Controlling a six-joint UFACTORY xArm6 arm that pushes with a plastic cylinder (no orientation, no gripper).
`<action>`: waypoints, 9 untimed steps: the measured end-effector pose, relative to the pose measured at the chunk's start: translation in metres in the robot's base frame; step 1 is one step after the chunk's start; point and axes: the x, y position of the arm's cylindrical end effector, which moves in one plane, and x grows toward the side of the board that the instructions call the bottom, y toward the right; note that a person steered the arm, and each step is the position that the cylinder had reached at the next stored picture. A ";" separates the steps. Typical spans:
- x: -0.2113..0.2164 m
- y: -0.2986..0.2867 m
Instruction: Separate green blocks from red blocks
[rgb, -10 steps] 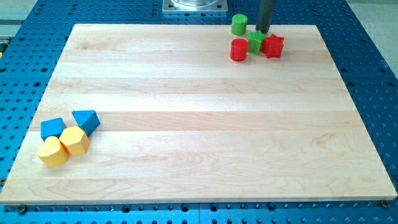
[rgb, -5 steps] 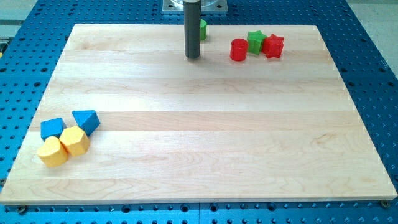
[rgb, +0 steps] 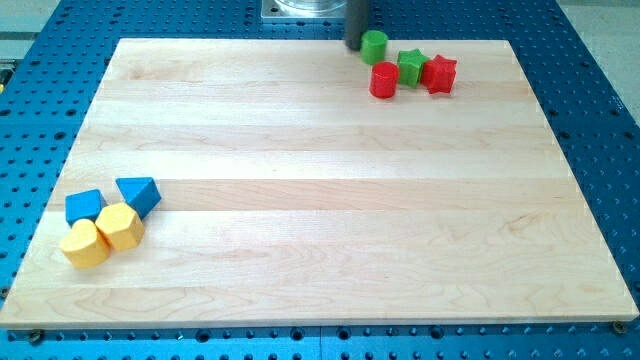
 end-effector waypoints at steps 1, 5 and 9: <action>0.029 0.015; 0.023 0.017; 0.151 0.086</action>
